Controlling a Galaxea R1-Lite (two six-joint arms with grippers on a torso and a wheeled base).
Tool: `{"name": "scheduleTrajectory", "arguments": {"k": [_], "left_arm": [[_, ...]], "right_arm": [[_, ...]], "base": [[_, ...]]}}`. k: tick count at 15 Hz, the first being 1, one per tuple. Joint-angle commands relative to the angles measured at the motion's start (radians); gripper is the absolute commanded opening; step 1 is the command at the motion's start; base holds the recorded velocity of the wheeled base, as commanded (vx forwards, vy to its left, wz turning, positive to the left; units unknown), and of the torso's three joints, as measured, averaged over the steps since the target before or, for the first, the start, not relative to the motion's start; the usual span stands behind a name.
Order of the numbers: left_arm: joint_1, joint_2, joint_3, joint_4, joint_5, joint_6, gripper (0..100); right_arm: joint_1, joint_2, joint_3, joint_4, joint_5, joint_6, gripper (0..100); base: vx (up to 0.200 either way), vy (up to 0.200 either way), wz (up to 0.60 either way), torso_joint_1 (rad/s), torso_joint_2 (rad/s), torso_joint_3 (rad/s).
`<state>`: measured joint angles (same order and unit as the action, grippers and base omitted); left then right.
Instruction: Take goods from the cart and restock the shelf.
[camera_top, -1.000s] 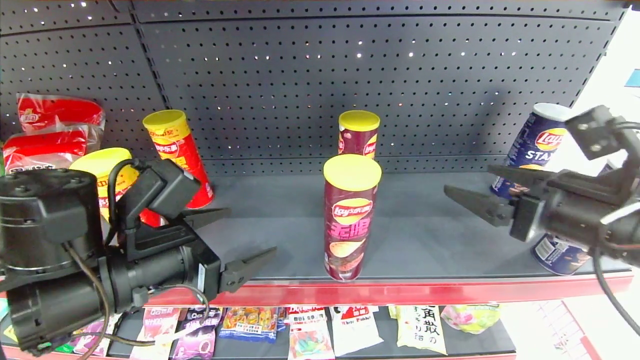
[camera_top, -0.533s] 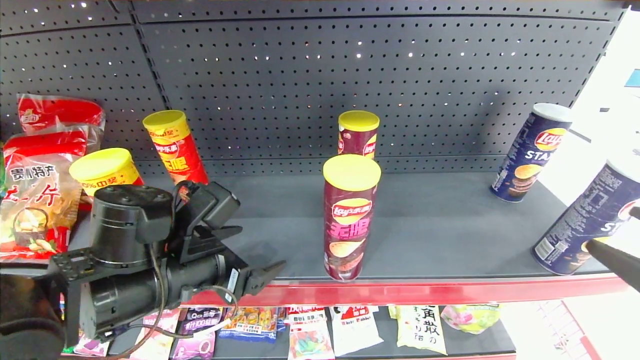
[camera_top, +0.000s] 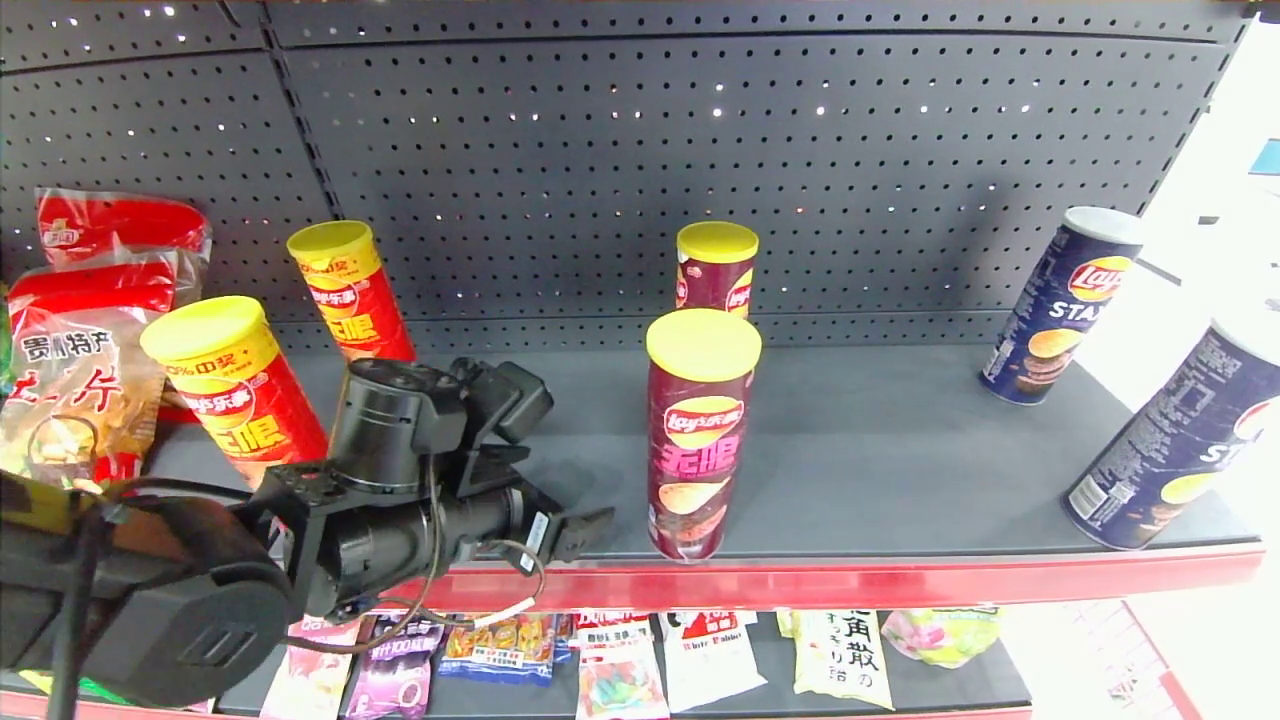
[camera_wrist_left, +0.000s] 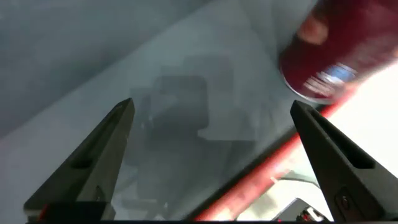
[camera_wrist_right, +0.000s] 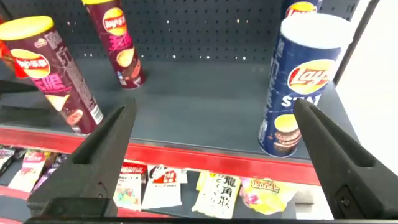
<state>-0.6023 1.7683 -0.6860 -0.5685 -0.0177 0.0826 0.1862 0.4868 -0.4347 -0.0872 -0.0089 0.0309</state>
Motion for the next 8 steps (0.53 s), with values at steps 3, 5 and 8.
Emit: {"name": "scheduleTrajectory", "arguments": {"k": [3, 5, 8], "left_arm": [[-0.011, 0.089, -0.064, -0.001, 0.001, 0.0, 100], [-0.02, 0.099, -0.075, -0.001, -0.001, -0.001, 100], [-0.02, 0.118, -0.101, -0.001, -0.001, -0.001, 100]], "right_arm": [[-0.001, -0.011, 0.002, 0.0, 0.003, 0.0, 100], [0.001, -0.011, 0.002, 0.0, 0.003, 0.0, 100], [-0.001, -0.011, 0.002, 0.0, 0.003, 0.0, 100]], "base": [[0.0, 0.0, 0.0, 0.0, 0.0, 0.0], [0.0, 0.0, 0.0, 0.0, 0.0, 0.0], [0.0, 0.0, 0.0, 0.0, 0.0, 0.0]]}}
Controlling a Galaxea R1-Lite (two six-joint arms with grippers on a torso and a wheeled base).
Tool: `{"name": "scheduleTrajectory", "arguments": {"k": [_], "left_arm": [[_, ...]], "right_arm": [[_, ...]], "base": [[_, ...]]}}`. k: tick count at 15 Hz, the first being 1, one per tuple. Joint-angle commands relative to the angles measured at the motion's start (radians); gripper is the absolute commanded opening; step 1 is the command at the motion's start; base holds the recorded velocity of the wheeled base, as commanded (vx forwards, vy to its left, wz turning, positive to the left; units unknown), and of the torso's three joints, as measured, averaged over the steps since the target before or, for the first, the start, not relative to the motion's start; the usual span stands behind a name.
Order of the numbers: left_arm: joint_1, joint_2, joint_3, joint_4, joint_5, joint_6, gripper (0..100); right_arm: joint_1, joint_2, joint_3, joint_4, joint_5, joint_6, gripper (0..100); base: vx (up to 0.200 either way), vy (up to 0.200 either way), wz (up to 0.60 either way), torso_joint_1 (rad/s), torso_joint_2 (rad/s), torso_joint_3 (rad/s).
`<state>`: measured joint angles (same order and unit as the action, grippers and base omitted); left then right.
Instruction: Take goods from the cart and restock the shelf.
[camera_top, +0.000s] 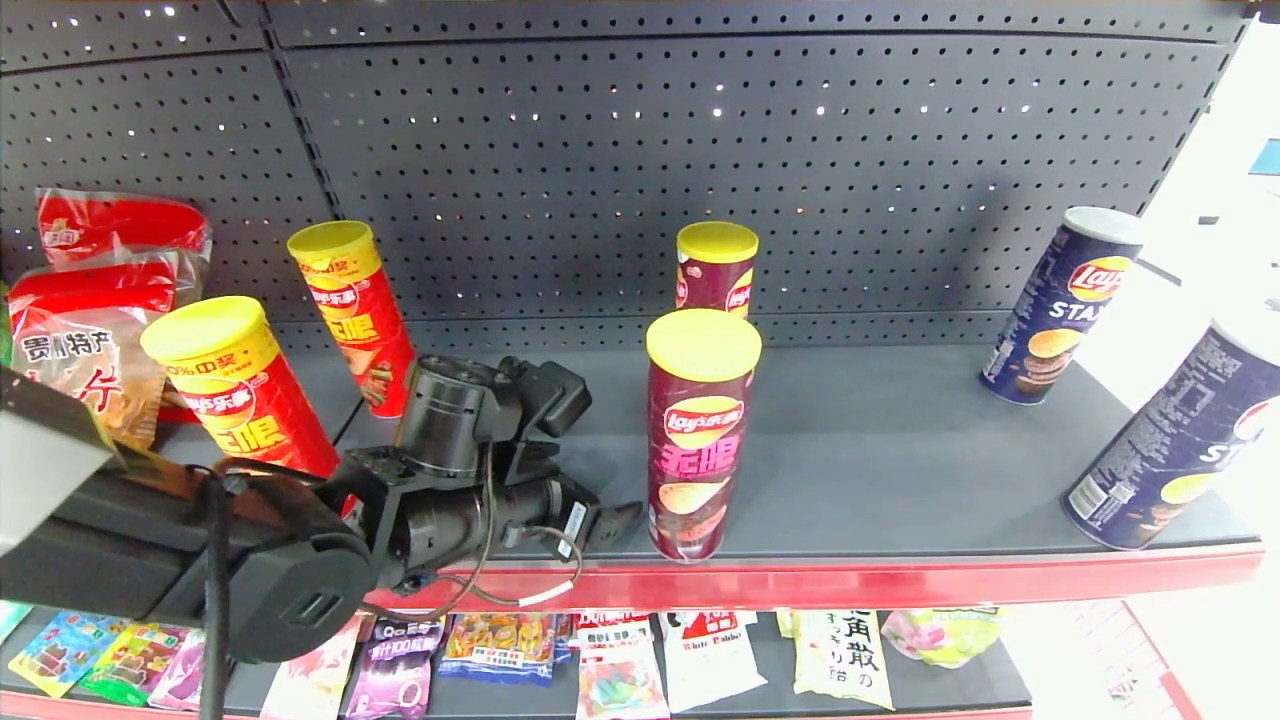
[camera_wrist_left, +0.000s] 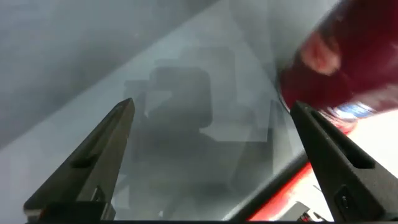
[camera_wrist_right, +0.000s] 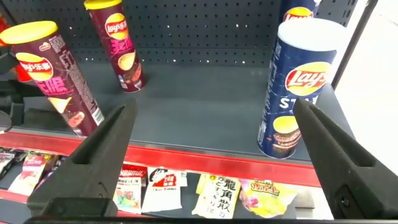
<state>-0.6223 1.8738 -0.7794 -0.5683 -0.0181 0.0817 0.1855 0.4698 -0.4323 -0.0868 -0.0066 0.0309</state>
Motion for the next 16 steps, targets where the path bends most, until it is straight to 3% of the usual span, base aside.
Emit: {"name": "scheduleTrajectory", "arguments": {"k": [1, 12, 14, 16], "left_arm": [[0.0, 0.018, -0.017, -0.001, 0.0, 0.0, 100], [-0.011, 0.022, -0.023, -0.002, 0.0, -0.003, 100], [-0.005, -0.01, 0.0, -0.001, 0.0, -0.007, 100], [0.013, -0.133, 0.091, 0.001, -0.005, -0.008, 100]], "right_arm": [[0.0, 0.006, 0.0, -0.001, 0.0, 0.0, 100], [0.0, 0.006, -0.002, 0.001, -0.001, 0.0, 100], [0.0, 0.007, -0.002, 0.001, -0.003, 0.0, 100], [0.002, 0.01, 0.004, 0.027, 0.002, -0.002, 100]], "base": [[0.0, 0.0, 0.0, 0.0, 0.0, 0.0], [0.0, 0.0, 0.0, 0.0, 0.0, 0.0], [0.0, 0.0, 0.0, 0.0, 0.0, 0.0], [0.0, 0.0, 0.0, 0.0, 0.0, 0.0]]}}
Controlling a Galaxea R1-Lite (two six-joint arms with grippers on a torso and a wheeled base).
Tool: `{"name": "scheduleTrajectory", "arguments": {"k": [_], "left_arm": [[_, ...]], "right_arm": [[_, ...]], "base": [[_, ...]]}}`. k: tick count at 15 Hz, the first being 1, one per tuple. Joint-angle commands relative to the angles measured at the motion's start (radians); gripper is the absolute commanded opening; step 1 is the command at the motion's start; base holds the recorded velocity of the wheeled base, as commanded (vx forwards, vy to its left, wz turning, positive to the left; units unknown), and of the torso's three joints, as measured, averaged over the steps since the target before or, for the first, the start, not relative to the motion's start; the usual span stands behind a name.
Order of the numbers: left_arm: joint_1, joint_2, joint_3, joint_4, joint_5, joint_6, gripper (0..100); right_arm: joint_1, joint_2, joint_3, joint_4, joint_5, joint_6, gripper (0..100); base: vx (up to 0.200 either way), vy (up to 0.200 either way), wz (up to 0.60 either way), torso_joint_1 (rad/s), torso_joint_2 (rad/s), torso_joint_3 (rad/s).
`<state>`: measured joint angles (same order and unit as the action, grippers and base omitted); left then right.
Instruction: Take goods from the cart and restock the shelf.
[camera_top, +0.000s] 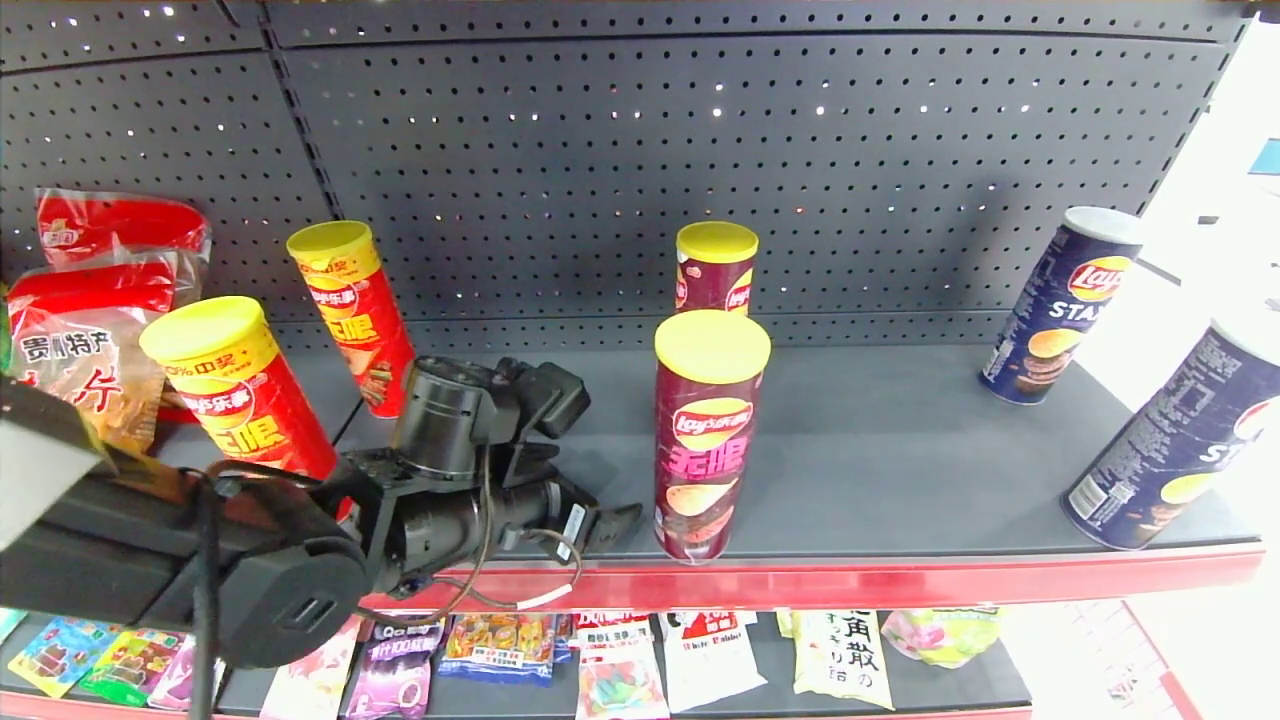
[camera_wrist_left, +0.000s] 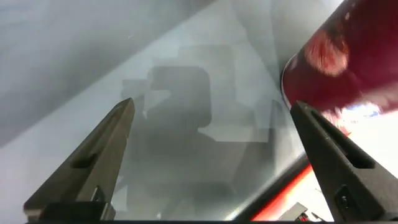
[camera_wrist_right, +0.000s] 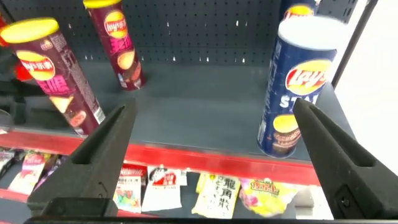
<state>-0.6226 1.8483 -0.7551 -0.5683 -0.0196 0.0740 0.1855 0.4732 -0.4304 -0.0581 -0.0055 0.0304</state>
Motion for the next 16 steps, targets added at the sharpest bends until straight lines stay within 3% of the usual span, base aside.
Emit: {"name": "scheduleTrajectory", "arguments": {"k": [1, 3, 5, 7, 8, 9, 10, 11, 12, 14, 16], "left_arm": [[0.021, -0.196, 0.131, 0.005, -0.007, 0.0, 100], [0.04, -0.403, 0.257, 0.024, -0.007, 0.0, 100], [0.076, -0.732, 0.338, 0.211, -0.007, -0.003, 100], [0.155, -1.074, 0.333, 0.544, -0.007, -0.036, 100], [0.178, -1.258, 0.315, 0.759, -0.003, -0.043, 100], [0.19, -1.356, 0.298, 0.877, 0.001, -0.043, 100], [0.213, -1.543, 0.258, 1.102, 0.004, -0.045, 100], [0.245, -1.641, 0.23, 1.229, 0.02, -0.048, 100], [0.288, -1.683, 0.209, 1.297, 0.059, -0.082, 100], [0.399, -1.67, 0.201, 1.321, 0.098, -0.209, 100], [0.451, -1.684, 0.235, 1.326, 0.102, -0.214, 100]], "right_arm": [[0.005, 0.004, 0.004, 0.03, 0.004, -0.004, 100], [0.006, 0.004, 0.009, 0.076, 0.004, -0.007, 100], [-0.003, 0.012, -0.002, 0.133, -0.007, -0.035, 100], [-0.035, 0.004, -0.044, 0.241, -0.056, -0.064, 100], [-0.061, -0.011, -0.053, 0.282, -0.1, -0.069, 100], [-0.078, -0.03, -0.053, 0.297, -0.123, -0.07, 100], [-0.115, -0.074, -0.048, 0.33, -0.172, -0.092, 100], [-0.155, -0.125, -0.033, 0.377, -0.206, -0.104, 100], [-0.204, -0.171, -0.019, 0.44, -0.214, -0.104, 100], [-0.301, -0.255, 0.002, 0.532, -0.214, -0.113, 100], [-0.34, -0.347, 0.073, 0.549, -0.192, -0.182, 100]], "base": [[0.0, 0.0, 0.0, 0.0, 0.0, 0.0], [0.0, 0.0, 0.0, 0.0, 0.0, 0.0], [0.0, 0.0, 0.0, 0.0, 0.0, 0.0], [0.0, 0.0, 0.0, 0.0, 0.0, 0.0], [0.0, 0.0, 0.0, 0.0, 0.0, 0.0], [0.0, 0.0, 0.0, 0.0, 0.0, 0.0], [0.0, 0.0, 0.0, 0.0, 0.0, 0.0], [0.0, 0.0, 0.0, 0.0, 0.0, 0.0], [0.0, 0.0, 0.0, 0.0, 0.0, 0.0], [0.0, 0.0, 0.0, 0.0, 0.0, 0.0], [0.0, 0.0, 0.0, 0.0, 0.0, 0.0]]}}
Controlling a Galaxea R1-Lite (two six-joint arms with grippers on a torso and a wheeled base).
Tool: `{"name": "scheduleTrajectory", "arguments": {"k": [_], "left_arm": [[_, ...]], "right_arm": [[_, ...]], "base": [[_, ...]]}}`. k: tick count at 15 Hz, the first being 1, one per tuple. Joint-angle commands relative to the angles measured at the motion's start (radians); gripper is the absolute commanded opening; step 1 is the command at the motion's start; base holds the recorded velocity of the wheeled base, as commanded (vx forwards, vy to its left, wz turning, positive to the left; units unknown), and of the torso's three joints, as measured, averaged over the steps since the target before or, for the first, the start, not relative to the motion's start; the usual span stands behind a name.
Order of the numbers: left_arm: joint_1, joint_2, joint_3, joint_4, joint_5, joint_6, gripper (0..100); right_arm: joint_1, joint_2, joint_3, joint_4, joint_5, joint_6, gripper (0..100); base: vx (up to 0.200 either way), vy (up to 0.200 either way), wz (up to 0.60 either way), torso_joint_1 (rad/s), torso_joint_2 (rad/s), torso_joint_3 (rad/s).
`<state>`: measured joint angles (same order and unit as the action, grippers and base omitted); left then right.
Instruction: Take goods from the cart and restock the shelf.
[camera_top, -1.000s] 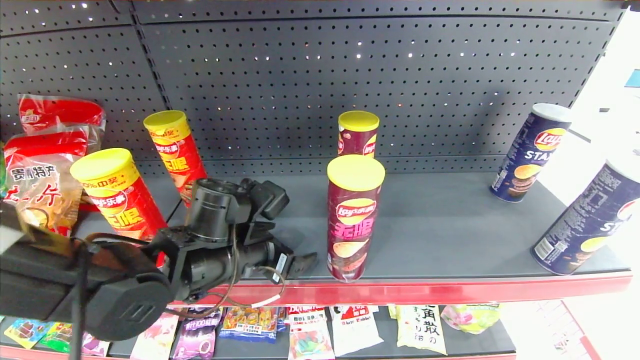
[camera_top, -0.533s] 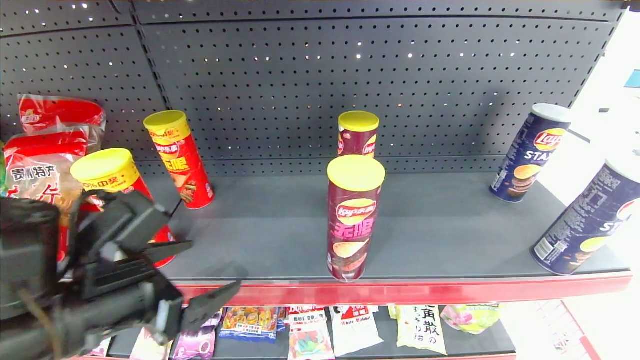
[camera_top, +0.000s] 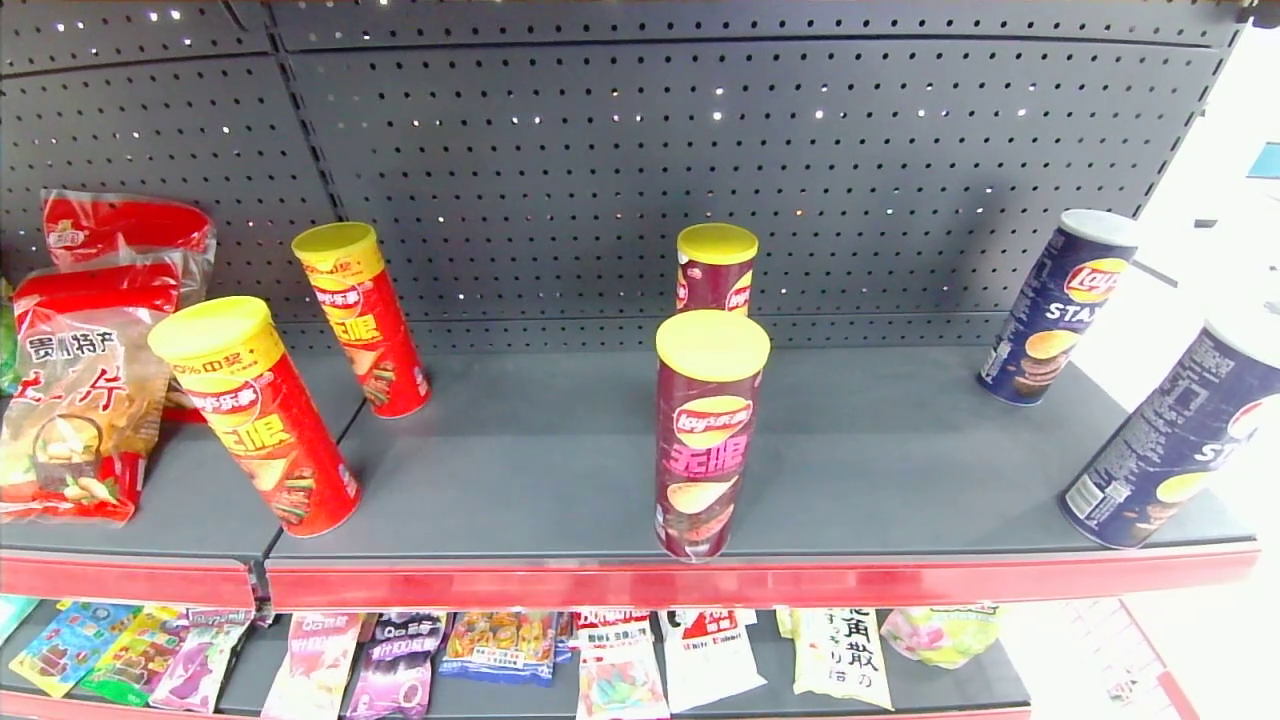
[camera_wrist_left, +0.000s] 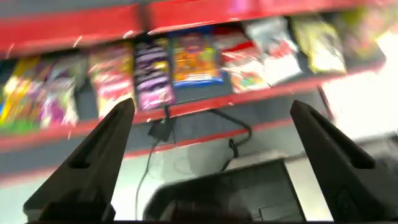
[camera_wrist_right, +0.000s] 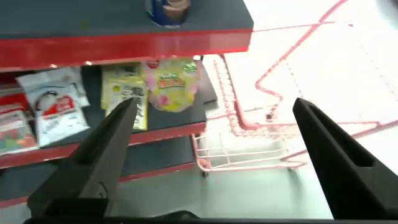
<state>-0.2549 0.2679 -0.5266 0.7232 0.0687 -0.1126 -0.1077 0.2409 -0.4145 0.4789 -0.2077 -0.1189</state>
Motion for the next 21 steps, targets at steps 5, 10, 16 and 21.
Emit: {"name": "scheduleTrajectory", "arguments": {"k": [5, 10, 16, 21], "left_arm": [[0.131, -0.171, 0.115, -0.044, 0.04, -0.013, 100], [0.154, -0.159, 0.273, -0.291, 0.123, 0.019, 100], [0.396, -0.171, 0.3, -0.301, 0.141, 0.011, 100], [0.393, -0.171, 0.51, -0.723, -0.118, 0.093, 100]], "right_arm": [[0.0, -0.138, 0.223, -0.163, 0.381, -0.041, 100], [0.194, -0.118, 0.263, -0.21, 0.389, 0.039, 100], [0.221, -0.143, 0.29, -0.264, 0.077, 0.033, 100], [0.174, -0.051, 0.295, -0.376, 0.297, 0.028, 100]], "base": [[0.0, 0.0, 0.0, 0.0, 0.0, 0.0], [0.0, 0.0, 0.0, 0.0, 0.0, 0.0], [0.0, 0.0, 0.0, 0.0, 0.0, 0.0], [0.0, 0.0, 0.0, 0.0, 0.0, 0.0]]}}
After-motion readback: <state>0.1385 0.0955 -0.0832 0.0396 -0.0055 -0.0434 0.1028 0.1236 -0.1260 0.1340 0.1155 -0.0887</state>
